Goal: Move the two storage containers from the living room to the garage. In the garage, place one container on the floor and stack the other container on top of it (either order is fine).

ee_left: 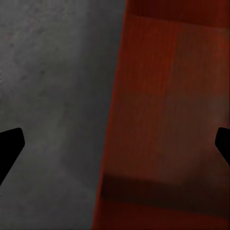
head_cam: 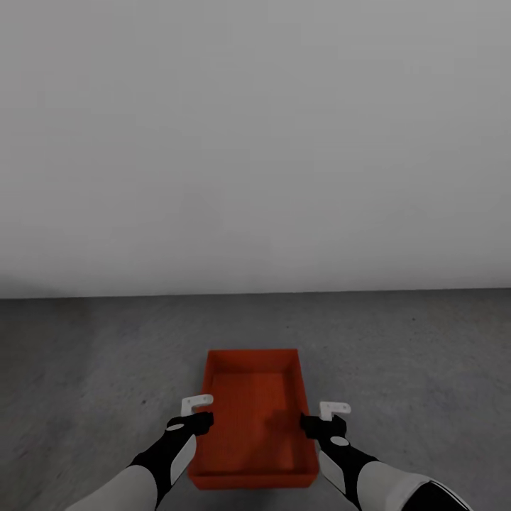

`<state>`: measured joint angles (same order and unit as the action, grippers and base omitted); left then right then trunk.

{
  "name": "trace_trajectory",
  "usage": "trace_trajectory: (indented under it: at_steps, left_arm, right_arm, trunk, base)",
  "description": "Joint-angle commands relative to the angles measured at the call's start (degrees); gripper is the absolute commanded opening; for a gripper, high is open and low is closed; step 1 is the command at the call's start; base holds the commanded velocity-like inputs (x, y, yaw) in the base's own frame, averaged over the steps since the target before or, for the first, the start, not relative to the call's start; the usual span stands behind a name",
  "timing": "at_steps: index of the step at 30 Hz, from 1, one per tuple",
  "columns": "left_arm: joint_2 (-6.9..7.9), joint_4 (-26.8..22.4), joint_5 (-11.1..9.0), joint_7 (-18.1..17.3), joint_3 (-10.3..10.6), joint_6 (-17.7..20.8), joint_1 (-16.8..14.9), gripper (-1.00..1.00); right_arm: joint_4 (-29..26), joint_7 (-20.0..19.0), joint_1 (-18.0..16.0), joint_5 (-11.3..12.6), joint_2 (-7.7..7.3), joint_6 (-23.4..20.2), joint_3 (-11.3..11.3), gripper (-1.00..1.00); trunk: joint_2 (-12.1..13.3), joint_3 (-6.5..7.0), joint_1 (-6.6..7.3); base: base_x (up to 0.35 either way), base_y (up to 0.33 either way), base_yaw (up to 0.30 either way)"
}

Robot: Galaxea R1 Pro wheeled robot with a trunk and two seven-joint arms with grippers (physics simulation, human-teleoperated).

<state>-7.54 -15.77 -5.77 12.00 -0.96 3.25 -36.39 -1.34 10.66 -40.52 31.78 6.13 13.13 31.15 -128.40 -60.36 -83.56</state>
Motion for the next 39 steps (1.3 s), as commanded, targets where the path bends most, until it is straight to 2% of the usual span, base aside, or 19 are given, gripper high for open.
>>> trace_trajectory:
  at_steps: [1, 39]
  left_arm:
    - [-0.02, -0.1, -0.6, 0.1, -0.1, 0.3, 0.0, 1.00]
    - [-0.02, -0.1, -0.6, 0.0, 0.0, 0.3, 0.0, 1.00]
  right_arm:
    - [0.0, 0.2, 0.0, 0.5, 0.00, 0.1, 0.5, 1.00]
    - [0.0, 0.1, 0.0, 0.6, -0.07, 0.1, 0.4, 1.00]
  trunk:
    - [0.4, 0.14, 0.23]
    - [15.6, 6.96, 8.58]
  base:
    - [0.000, 0.000, 0.000]
    - [0.000, 0.000, 0.000]
